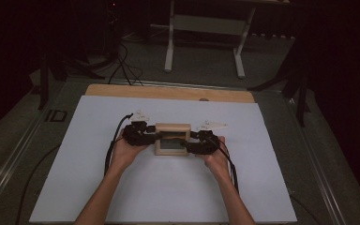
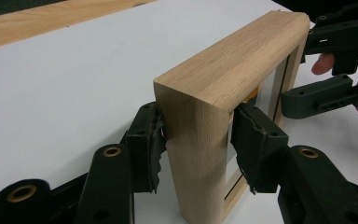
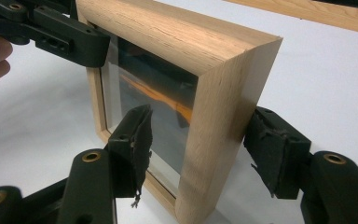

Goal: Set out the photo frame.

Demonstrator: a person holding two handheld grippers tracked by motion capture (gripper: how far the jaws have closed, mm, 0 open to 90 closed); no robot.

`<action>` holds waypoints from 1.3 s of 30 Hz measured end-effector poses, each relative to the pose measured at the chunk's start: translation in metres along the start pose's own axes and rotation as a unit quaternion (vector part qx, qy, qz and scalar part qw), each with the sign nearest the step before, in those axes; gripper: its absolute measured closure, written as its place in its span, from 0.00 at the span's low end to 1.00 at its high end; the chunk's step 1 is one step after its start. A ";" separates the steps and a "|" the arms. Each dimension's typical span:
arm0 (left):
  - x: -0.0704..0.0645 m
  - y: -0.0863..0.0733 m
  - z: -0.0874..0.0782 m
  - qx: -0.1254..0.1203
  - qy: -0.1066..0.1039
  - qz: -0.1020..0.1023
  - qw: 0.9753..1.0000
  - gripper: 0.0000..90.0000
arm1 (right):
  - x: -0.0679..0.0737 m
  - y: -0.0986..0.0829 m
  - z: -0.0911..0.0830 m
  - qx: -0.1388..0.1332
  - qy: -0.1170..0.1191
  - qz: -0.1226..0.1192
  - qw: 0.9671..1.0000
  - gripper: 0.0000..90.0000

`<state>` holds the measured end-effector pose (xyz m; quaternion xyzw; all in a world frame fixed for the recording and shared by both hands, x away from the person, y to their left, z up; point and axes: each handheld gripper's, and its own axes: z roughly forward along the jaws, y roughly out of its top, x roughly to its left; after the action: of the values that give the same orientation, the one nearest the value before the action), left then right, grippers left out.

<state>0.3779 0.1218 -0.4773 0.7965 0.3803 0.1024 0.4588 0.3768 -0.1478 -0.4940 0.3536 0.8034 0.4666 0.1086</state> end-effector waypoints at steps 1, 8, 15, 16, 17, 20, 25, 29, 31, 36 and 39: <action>0.000 0.000 0.000 0.001 0.000 -0.003 1.000 0.59 | 0.000 0.000 0.000 -0.001 0.000 0.000 1.000 0.45; 0.002 -0.002 -0.001 0.003 0.001 -0.014 1.000 0.51 | -0.002 0.000 -0.003 -0.001 -0.002 0.002 1.000 0.42; 0.000 -0.003 -0.008 -0.004 0.002 -0.018 1.000 0.47 | -0.001 0.000 -0.008 -0.003 -0.002 -0.001 1.000 0.40; 0.000 -0.003 -0.008 -0.004 0.002 -0.018 1.000 0.47 | -0.001 0.000 -0.008 -0.003 -0.002 -0.001 1.000 0.40; -0.001 -0.004 -0.011 -0.008 0.004 -0.018 1.000 0.47 | 0.000 0.000 -0.008 -0.003 -0.002 -0.001 1.000 0.39; -0.002 -0.005 -0.016 -0.011 0.007 -0.018 1.000 0.47 | 0.001 0.000 -0.012 0.001 0.000 -0.001 1.000 0.38; 0.000 -0.011 -0.029 -0.024 0.016 -0.029 0.999 0.47 | 0.002 0.000 -0.018 -0.003 -0.001 -0.001 1.000 0.38; -0.001 -0.014 -0.038 -0.027 0.026 -0.028 0.999 0.47 | 0.003 -0.002 -0.024 0.000 -0.007 -0.006 1.000 0.39; -0.002 -0.015 -0.042 -0.028 0.032 -0.027 0.999 0.47 | 0.003 -0.003 -0.026 0.003 -0.010 -0.008 1.000 0.39; -0.004 -0.021 -0.051 -0.024 0.047 -0.027 0.998 0.47 | 0.000 -0.006 -0.035 0.009 -0.019 -0.012 1.000 0.39; -0.006 -0.027 -0.058 -0.025 0.049 -0.026 0.998 0.47 | -0.002 -0.009 -0.041 0.012 -0.026 -0.016 0.999 0.39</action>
<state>0.3306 0.1629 -0.4657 0.7686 0.4202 0.1391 0.4619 0.3528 -0.1794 -0.4795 0.3541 0.8113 0.4460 0.1321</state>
